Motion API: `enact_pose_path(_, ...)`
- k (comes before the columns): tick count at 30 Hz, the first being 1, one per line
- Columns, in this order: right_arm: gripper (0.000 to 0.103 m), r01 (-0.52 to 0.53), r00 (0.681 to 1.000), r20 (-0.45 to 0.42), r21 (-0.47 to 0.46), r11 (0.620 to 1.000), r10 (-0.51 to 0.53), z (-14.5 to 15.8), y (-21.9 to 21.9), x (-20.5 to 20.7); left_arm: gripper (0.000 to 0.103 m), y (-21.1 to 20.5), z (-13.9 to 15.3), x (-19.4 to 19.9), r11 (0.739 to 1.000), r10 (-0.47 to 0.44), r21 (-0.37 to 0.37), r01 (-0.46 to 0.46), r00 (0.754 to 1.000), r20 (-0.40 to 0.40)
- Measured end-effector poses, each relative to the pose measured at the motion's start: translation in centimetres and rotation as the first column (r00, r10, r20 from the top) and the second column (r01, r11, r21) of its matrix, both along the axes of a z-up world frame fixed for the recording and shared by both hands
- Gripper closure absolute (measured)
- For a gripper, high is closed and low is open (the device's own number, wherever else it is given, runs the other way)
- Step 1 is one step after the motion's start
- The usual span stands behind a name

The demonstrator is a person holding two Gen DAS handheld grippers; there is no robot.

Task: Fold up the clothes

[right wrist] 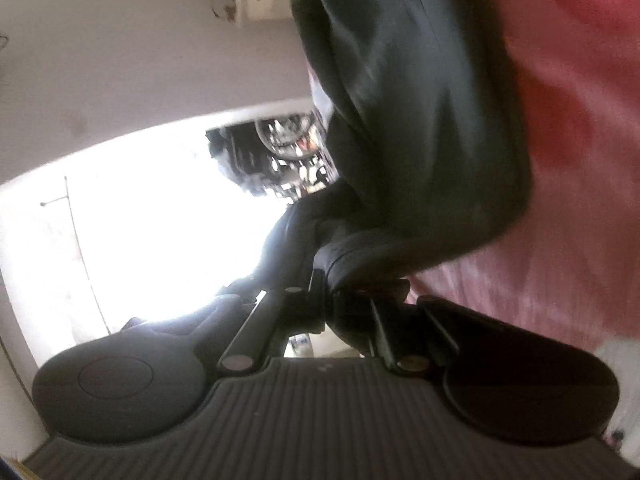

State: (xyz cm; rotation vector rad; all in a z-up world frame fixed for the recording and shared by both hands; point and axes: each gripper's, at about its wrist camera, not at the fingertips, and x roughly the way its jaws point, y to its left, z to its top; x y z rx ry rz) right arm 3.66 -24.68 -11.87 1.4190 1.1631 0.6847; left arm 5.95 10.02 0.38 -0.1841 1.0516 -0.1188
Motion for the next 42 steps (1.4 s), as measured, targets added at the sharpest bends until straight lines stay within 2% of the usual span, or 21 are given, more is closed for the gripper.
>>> enact_pose_path(8,0.101,0.12,0.992,0.026,-0.026,0.992,-0.12,0.2,-3.7,4.6,0.096,-2.2,-1.9,7.9,0.997,-0.03,-0.066,0.027,0.999,-0.04)
enact_pose_path(15,0.101,0.176,0.984,-0.006,-0.072,0.982,-0.177,0.5,-3.0,7.8,0.096,-4.4,-3.1,14.2,0.994,-0.071,-0.095,0.061,0.993,-0.098)
enact_pose_path(23,0.101,0.239,0.969,-0.025,-0.133,0.962,-0.244,1.5,-4.0,12.7,0.096,-7.9,-3.9,20.3,0.987,-0.122,-0.119,0.106,0.984,-0.13)
enact_pose_path(28,0.101,0.272,0.96,-0.028,-0.16,0.949,-0.28,1.3,-6.7,14.5,0.096,-10.1,-4.4,24.0,0.982,-0.152,-0.135,0.133,0.977,-0.149)
enact_pose_path(36,0.101,0.311,0.946,-0.024,-0.198,0.93,-0.322,0.7,-8.5,16.4,0.096,-13.0,-6.0,27.7,0.977,-0.192,-0.125,0.172,0.967,-0.17)
enact_pose_path(39,0.1,0.321,0.942,-0.027,-0.216,0.922,-0.334,0.4,-8.9,16.5,0.093,-13.0,-6.8,28.6,0.974,-0.186,-0.162,0.158,0.968,-0.169)
enact_pose_path(41,0.097,0.337,0.936,-0.029,-0.227,0.914,-0.352,0.2,-8.9,16.8,0.08,-12.4,-7.1,29.0,0.967,-0.165,-0.223,0.126,0.972,-0.167)
enact_pose_path(42,0.096,0.342,0.934,-0.025,-0.228,0.912,-0.356,0.2,-8.9,17.0,0.076,-12.1,-7.1,29.2,0.961,-0.151,-0.256,0.107,0.975,-0.162)
